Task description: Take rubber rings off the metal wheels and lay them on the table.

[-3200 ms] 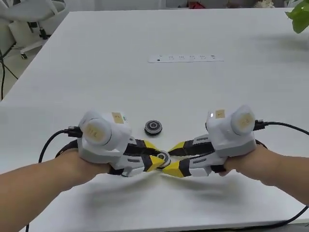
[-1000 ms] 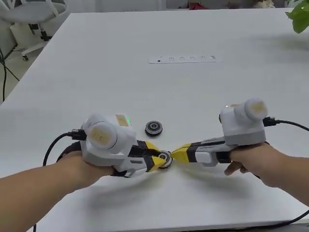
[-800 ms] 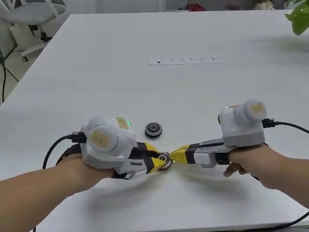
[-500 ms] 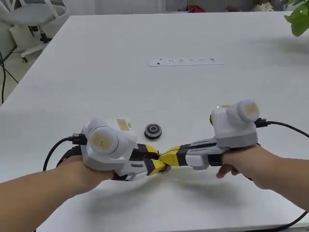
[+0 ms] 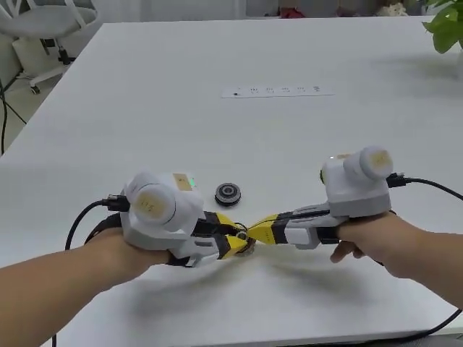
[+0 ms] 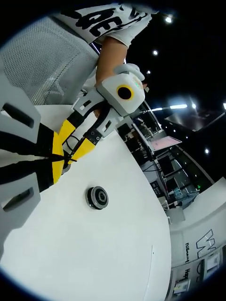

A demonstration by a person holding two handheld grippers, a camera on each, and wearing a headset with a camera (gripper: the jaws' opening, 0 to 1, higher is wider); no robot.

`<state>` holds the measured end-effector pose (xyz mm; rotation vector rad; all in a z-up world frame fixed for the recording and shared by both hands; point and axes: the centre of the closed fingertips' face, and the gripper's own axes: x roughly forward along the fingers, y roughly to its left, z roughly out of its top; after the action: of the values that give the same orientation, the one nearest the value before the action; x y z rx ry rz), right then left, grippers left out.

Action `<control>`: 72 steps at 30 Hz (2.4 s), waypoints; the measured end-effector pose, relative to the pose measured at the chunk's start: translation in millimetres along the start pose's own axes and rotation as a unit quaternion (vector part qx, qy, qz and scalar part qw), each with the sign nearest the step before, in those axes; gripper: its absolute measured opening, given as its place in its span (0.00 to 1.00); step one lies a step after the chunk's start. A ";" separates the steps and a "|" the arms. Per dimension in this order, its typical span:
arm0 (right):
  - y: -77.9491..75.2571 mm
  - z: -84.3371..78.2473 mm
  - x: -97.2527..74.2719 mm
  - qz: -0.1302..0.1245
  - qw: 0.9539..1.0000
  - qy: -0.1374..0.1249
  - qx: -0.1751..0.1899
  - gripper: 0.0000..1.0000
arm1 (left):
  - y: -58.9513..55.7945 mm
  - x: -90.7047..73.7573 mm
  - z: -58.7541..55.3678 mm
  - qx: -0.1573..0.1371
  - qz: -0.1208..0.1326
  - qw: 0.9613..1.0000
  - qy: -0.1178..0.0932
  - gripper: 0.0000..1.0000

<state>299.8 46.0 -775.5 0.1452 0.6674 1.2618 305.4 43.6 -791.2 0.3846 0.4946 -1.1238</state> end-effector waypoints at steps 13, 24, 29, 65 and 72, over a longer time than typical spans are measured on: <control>-1.8 4.3 -0.3 0.002 1.000 -0.008 0.004 0.00 | -2.9 -14.1 9.9 0.004 -0.011 1.000 -0.020 0.23; 3.3 10.0 0.7 0.014 1.000 -0.011 0.007 0.00 | 1.1 -36.0 13.9 0.003 -0.002 0.999 -0.040 0.33; 7.5 14.0 2.7 0.021 1.000 -0.014 0.008 0.00 | 2.3 -46.3 15.1 -0.003 0.001 0.999 -0.050 0.41; 32.8 17.1 42.2 0.045 0.999 0.005 0.009 0.00 | 3.9 -101.5 -9.0 -0.045 0.033 0.996 -0.068 0.70; 33.4 12.2 52.8 0.048 0.999 0.015 0.009 0.00 | 4.0 -106.2 -13.9 -0.051 0.037 0.996 -0.067 0.71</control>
<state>286.2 108.0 -770.9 0.1748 0.7046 1.3530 270.0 132.7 -743.5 0.2357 0.4140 -1.0401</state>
